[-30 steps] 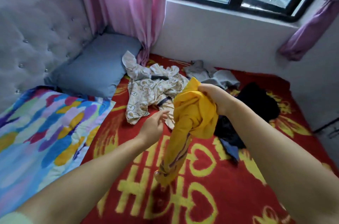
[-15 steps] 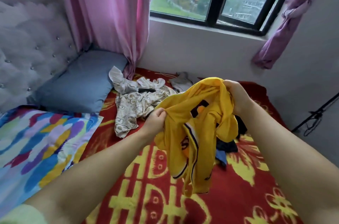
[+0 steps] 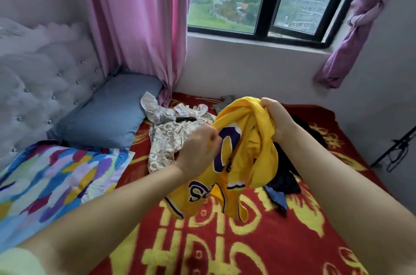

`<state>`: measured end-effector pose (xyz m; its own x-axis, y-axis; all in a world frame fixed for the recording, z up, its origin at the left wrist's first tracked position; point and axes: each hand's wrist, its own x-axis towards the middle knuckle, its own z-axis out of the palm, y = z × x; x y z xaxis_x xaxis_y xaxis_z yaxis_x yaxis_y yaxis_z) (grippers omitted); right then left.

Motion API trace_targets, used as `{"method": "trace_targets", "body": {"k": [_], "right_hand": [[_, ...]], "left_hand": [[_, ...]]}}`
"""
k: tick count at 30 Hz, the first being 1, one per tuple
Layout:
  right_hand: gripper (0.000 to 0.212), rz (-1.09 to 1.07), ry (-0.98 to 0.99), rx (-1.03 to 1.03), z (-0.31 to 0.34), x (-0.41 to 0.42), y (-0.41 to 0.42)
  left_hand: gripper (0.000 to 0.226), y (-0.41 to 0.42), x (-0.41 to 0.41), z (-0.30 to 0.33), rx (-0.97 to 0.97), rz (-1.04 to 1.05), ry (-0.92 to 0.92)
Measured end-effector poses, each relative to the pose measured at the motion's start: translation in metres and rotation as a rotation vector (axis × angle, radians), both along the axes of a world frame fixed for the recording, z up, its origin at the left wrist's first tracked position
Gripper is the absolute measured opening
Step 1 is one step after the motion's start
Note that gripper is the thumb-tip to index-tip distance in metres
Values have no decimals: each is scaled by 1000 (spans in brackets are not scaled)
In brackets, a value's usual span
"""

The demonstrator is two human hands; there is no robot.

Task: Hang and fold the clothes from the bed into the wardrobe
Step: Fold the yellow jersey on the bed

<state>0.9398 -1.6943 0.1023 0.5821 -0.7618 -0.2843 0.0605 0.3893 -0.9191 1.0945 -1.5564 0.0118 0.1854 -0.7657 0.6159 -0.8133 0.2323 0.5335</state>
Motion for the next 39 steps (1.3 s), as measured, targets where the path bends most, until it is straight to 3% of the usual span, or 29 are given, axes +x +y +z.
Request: {"method": "trace_targets", "body": {"k": [2,4,7,10,14,16,18,20,23,25,27,28,30,33,36,39], "right_hand": [[28,-45,14,1,7,14,7],[18,-70,55,20,11,22,16],[18,-101,62,56,11,28,24],[23,-138,43,69,14,23,27],[23,-155,12,78,18,11,23],[22,-121,14,62,19,4,20],[22,-102,43,28,18,-6,14],[20,-166,212,-138,12,-17,2],[26,-124,834,-682,-3,-30,-11],[52,60,1031,-843,-8,-29,-6],[86,327,816,-814,-7,-17,12],[91,443,669,-759,-4,-8,26],[76,528,494,-716,-6,9,43],[17,385,440,-754,-3,23,51],[38,237,530,-799,8,21,46],[33,130,384,-785,19,18,43]], "left_hand": [[28,7,-22,-11,301,-163,-51],[31,3,-35,-19,632,-202,33],[21,-8,-40,-25,830,-241,131],[7,-17,-37,-27,791,-186,221],[60,-26,-33,-19,681,-198,379],[46,-29,-30,-19,756,-168,413],[22,-29,-21,-18,679,-127,496],[8,-27,-4,-9,487,-37,565],[28,-28,16,21,280,-26,543],[31,-31,14,46,282,-141,415],[29,-35,9,65,347,-229,328],[24,-38,8,72,384,-265,311],[6,-40,10,82,497,-316,323],[18,-36,20,85,552,-382,528],[44,-24,34,74,555,-390,745],[45,-10,39,54,778,-419,624]]}}
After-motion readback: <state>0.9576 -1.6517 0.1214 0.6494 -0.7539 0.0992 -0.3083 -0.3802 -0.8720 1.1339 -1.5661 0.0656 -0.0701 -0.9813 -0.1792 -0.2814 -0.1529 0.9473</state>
